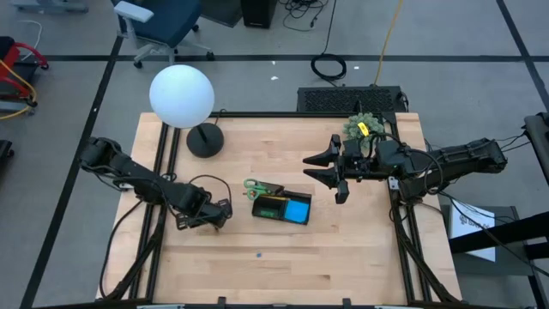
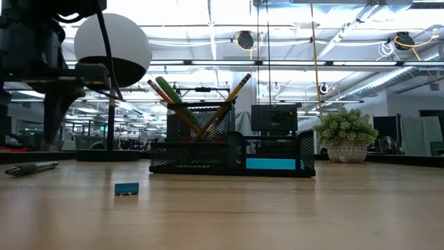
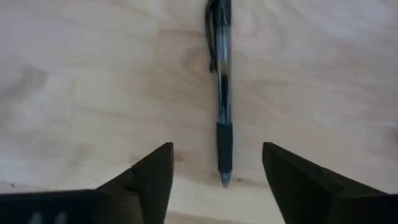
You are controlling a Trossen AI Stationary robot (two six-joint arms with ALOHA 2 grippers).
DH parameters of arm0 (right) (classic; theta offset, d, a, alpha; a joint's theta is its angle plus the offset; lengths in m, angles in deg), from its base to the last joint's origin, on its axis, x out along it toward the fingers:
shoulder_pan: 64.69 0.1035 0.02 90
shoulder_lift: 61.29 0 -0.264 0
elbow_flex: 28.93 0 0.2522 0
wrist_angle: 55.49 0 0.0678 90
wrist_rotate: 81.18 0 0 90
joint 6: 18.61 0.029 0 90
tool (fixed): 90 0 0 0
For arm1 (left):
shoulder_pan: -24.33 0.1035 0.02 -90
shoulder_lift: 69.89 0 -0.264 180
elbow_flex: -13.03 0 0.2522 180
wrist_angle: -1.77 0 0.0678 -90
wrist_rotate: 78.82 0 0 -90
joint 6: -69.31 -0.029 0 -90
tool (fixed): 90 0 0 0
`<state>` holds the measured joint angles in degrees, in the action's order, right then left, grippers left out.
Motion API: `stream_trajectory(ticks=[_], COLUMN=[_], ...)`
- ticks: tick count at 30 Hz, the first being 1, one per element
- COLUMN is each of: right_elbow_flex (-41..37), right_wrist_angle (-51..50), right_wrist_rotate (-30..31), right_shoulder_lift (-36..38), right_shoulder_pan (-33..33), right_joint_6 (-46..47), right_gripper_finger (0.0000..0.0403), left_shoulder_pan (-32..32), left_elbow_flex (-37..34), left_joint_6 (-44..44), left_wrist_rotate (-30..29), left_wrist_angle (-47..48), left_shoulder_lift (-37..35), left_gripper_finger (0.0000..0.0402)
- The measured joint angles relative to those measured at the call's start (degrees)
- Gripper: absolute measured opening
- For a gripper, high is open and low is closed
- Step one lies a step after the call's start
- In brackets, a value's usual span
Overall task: Pick and place office supplies into organizer
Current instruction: Put the black pen into the desk organizer
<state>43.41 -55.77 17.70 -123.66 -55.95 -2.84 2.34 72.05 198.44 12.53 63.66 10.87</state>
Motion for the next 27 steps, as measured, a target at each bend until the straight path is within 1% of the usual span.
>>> stream_trajectory(ticks=[3, 6, 10, 27], right_elbow_flex=[0.0, 0.0, 0.0, 0.0], right_wrist_angle=[0.0, 0.0, 0.0, 0.0], right_wrist_rotate=[0.0, 0.0, 0.0, 0.0], right_shoulder_lift=[0.0, 0.0, 0.0, 0.0], right_shoulder_pan=[0.0, 0.0, 0.0, 0.0], right_joint_6=[0.0, 0.0, 0.0, 0.0], right_gripper_finger=[0.0141, 0.0141, 0.0141, 0.0141], left_shoulder_pan=[0.6, 1.7, 3.7, 11.3], left_elbow_flex=[-0.4, -1.7, -3.2, -6.3], left_joint_6=[-1.7, -2.9, -3.8, -13.3], left_wrist_rotate=[0.0, 0.1, -0.1, -0.3], left_wrist_angle=[-0.3, -2.2, -2.4, -3.6], left_shoulder_lift=[0.1, 0.4, 0.4, 0.3], left_gripper_finger=[0.0257, 0.0265, 0.0266, 0.0266])
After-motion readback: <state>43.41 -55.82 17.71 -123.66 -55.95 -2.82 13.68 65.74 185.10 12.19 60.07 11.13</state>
